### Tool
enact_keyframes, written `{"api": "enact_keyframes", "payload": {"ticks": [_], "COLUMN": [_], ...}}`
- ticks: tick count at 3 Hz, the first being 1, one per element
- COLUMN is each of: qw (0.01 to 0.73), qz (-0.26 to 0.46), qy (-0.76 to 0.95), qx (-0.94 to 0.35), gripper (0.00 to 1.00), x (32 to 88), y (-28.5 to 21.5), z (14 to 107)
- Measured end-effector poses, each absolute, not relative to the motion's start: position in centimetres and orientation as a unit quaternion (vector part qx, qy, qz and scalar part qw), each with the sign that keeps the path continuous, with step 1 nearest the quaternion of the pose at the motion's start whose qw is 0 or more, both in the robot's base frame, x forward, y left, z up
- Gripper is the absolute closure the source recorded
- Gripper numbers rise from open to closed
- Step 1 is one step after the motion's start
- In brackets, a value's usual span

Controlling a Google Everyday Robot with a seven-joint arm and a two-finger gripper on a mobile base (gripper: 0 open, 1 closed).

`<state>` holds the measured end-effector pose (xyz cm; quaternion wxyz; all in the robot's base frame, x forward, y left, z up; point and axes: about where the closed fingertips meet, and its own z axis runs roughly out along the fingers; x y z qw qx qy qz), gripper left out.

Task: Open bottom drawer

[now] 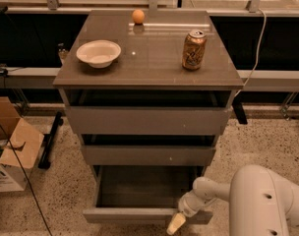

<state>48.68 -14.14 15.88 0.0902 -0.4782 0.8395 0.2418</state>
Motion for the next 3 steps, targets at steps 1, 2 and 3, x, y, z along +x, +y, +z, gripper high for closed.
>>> {"api": "enact_keyframes", "payload": {"ticks": [1, 2, 3], "qw": [0.054, 0.037, 0.037], "qz": [0.233, 0.231, 0.231], "qy": [0.841, 0.842, 0.842], "qx": [-0.486, -0.486, -0.486], "gripper": [0.00, 0.00, 0.00], "x": [46.0, 44.6, 44.6], "y": [-14.0, -14.2, -14.2], "z": [14.7, 14.3, 14.7]}}
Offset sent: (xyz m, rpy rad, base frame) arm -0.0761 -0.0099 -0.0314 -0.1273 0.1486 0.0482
